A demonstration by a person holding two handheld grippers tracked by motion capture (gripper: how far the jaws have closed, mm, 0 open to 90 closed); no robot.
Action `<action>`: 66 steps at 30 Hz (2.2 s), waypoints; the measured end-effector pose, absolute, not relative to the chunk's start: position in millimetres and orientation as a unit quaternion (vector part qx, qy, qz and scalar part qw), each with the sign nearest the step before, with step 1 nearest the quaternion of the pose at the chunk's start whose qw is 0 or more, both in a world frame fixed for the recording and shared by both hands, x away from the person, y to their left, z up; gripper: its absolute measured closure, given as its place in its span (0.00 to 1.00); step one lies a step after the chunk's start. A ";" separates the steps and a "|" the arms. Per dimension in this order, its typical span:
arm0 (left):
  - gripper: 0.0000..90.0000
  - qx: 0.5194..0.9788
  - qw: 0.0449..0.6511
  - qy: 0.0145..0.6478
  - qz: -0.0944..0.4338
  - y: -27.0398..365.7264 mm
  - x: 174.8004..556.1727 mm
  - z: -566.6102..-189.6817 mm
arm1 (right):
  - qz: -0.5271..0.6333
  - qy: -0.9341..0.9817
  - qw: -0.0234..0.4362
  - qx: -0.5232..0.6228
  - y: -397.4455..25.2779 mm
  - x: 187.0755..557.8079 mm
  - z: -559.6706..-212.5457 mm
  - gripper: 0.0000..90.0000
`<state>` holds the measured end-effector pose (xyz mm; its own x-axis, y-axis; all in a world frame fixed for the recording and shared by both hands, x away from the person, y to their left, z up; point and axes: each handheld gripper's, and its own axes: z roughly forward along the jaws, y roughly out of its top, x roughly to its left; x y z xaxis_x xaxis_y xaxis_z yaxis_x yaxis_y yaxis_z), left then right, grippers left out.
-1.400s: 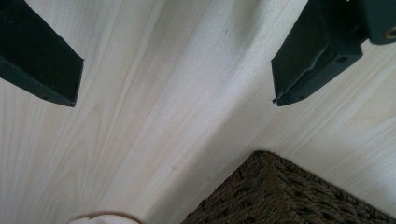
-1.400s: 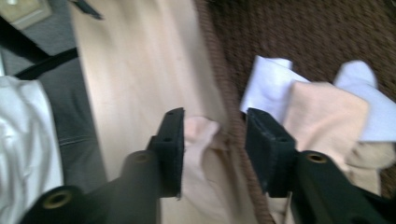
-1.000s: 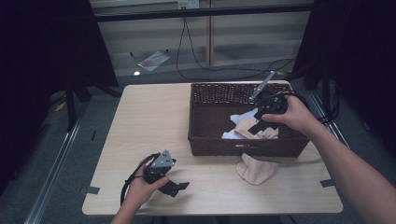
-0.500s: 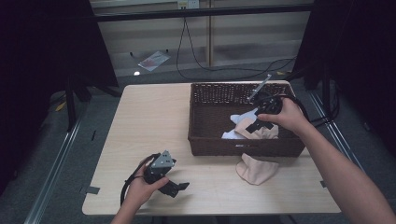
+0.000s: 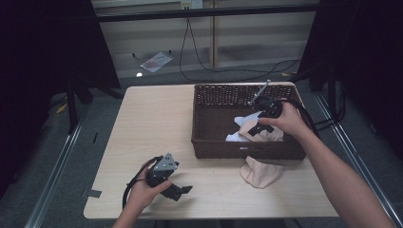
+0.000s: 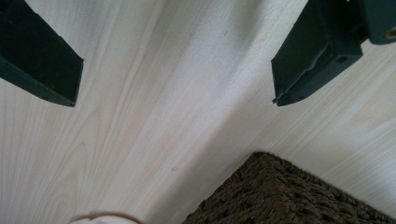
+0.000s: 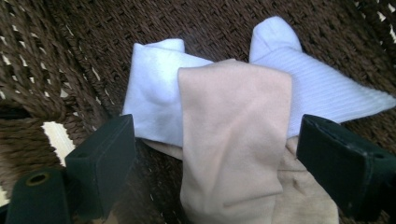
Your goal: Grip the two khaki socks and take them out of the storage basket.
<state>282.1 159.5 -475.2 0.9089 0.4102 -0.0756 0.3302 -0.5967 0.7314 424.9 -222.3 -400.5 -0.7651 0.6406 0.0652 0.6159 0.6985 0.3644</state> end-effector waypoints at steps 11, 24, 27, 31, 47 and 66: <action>0.02 0.893 0.397 0.208 0.047 157.5 282.4 -477.4 | 0.192 0.913 0.040 0.357 -229.8 426.5 -416.3 0.14; 0.02 0.894 0.396 0.207 0.045 157.5 282.7 -478.2 | 0.188 0.915 0.038 0.354 -224.7 433.4 -436.3 0.18; 0.02 0.894 0.395 0.207 0.044 157.7 282.9 -478.5 | 0.181 0.919 0.038 0.347 -224.0 434.2 -440.0 0.31; 0.02 0.894 0.395 0.205 0.044 157.4 282.9 -478.5 | 0.167 0.922 0.030 0.347 -223.5 433.9 -442.9 0.58; 0.02 0.893 0.397 0.207 0.049 158.0 282.9 -477.3 | 0.166 0.925 0.010 0.340 -230.7 425.6 -414.7 0.96; 0.02 0.892 0.399 0.207 0.047 157.0 282.4 -477.6 | 0.207 0.923 0.001 0.323 -244.2 410.3 -353.8 0.96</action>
